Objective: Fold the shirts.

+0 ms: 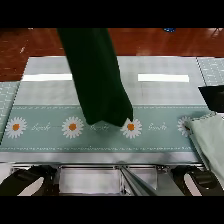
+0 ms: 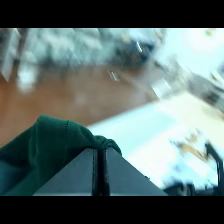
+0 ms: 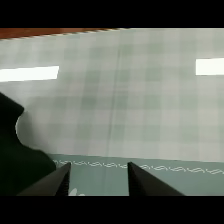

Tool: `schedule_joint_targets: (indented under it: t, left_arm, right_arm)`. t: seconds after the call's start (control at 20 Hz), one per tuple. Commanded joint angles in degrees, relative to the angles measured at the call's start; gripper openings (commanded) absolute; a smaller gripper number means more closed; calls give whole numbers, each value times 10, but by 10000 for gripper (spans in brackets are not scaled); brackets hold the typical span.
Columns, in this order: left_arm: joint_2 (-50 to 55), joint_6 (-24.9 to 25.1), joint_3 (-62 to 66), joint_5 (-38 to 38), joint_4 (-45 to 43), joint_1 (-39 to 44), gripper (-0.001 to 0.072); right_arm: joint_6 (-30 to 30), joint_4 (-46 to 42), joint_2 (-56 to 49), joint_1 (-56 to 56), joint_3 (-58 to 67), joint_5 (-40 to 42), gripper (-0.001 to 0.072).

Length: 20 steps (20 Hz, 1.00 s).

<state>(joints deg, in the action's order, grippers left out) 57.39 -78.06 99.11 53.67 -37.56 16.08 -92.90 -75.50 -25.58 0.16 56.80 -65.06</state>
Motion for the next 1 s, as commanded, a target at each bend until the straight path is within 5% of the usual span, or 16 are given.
schedule_joint_targets:
  t: [0.0, 0.3, 0.7, 0.75, 0.8, 0.85, 0.95]
  left_arm:
    - [-9, 5, -158, -25, 1, 65, 19]
    - [-19, 12, -444, 67, -71, -71, 19]
    - [2, 23, -708, 70, -160, -243, 29]
    - [7, 21, -711, 71, -160, -252, 173]
    - [8, 22, -706, 75, -161, -259, 433]
    - [7, 24, -688, 82, -161, -270, 507]
    - [5, 24, -633, 111, -159, -303, 507]
  right_arm:
    - [-2, -3, 1, 0, 0, -2, 411]
    - [-5, -5, -43, 1, -17, -97, 412]
    - [-9, 73, -125, 1, -228, 6, 411]
    - [-9, 86, -142, 1, -238, 23, 412]
    - [-2, 98, -162, 0, -238, 41, 411]
    - [19, 117, -176, -2, -231, 61, 412]
    - [40, 121, -193, -32, -179, 69, 412]
